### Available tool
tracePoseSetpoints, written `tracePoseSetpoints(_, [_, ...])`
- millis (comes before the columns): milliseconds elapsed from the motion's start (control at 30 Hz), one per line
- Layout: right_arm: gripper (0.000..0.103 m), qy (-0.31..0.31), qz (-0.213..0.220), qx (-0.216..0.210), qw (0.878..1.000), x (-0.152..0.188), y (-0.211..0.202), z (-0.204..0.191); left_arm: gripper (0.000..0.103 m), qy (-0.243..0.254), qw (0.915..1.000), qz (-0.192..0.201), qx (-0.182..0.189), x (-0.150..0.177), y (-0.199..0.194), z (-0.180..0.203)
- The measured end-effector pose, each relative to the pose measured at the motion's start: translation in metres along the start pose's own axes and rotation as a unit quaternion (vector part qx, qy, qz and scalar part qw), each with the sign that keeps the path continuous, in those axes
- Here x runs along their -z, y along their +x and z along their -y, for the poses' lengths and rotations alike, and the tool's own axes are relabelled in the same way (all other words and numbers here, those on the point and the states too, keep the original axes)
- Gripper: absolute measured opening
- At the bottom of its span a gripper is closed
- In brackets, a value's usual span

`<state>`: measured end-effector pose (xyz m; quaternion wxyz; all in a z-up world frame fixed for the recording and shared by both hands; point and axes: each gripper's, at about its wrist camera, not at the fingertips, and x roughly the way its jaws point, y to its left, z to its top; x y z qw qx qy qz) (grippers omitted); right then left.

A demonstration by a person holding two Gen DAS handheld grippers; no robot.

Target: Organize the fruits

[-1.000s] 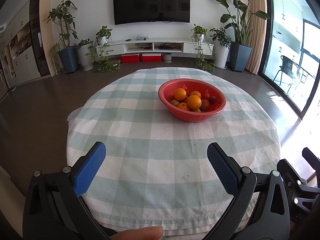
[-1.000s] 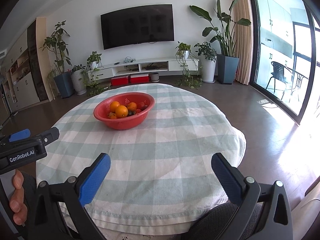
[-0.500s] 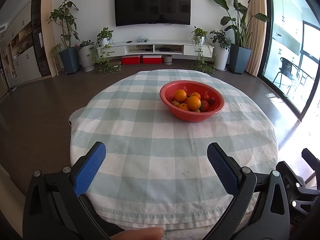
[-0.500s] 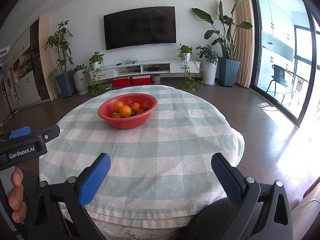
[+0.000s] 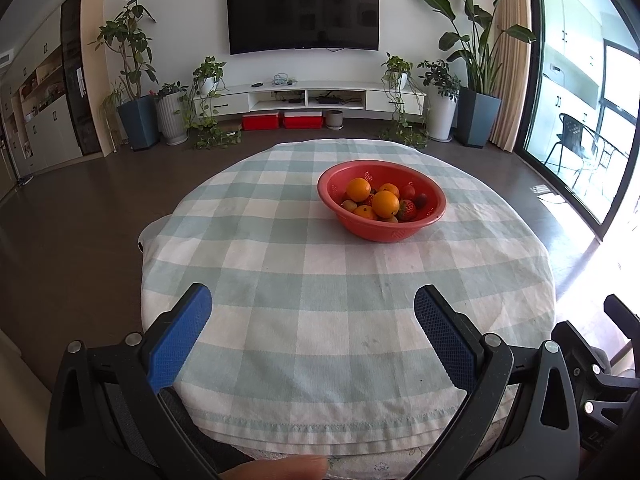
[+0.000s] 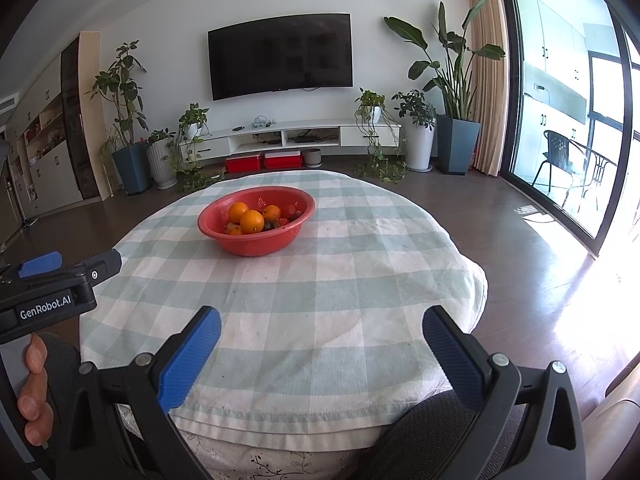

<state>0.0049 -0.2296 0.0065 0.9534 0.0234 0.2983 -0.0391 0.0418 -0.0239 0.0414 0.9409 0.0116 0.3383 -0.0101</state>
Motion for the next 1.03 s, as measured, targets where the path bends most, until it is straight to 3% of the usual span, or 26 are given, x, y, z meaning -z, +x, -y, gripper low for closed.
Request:
tracePoseSetpoints(767, [0.103, 0.001, -0.01, -0.001, 1.0, 0.008, -0.005, 0.0, 0.103, 0.001, 1.0, -0.006, 0.001, 0.004, 0.008, 0.003])
tracePoseSetpoints(1033, [0.103, 0.009, -0.034, -0.003, 0.999, 0.007, 0.007, 0.007, 0.103, -0.003, 0.9999, -0.012, 0.012, -0.01, 0.037, 0.001])
